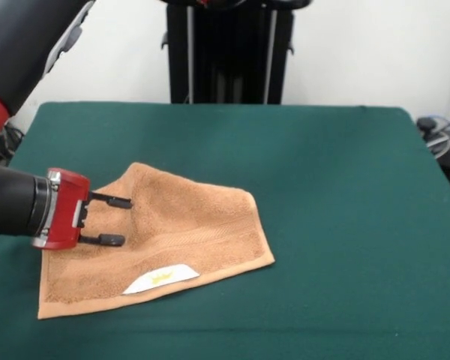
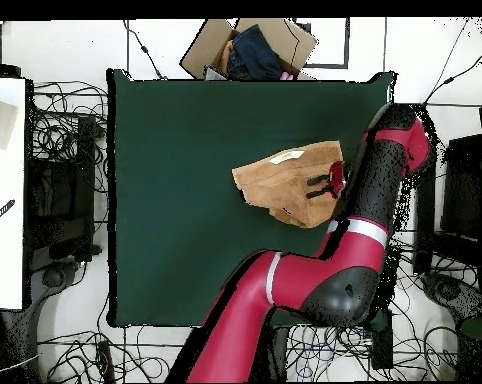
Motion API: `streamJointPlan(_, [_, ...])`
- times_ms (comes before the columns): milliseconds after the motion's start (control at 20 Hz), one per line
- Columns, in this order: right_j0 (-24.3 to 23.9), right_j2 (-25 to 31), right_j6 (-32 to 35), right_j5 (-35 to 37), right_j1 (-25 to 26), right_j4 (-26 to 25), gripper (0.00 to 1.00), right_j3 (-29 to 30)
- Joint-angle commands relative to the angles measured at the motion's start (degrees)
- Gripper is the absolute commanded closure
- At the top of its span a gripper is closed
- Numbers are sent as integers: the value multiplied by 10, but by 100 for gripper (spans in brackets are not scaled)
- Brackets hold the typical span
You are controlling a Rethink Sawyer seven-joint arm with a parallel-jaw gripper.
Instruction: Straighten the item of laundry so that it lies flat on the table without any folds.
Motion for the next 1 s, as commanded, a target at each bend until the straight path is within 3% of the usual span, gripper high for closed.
streamJointPlan(50, [-28,-36,198,94,57,38,0,-27])
streamJointPlan(1000, [-91,-148,197,96,102,119,0,-125])
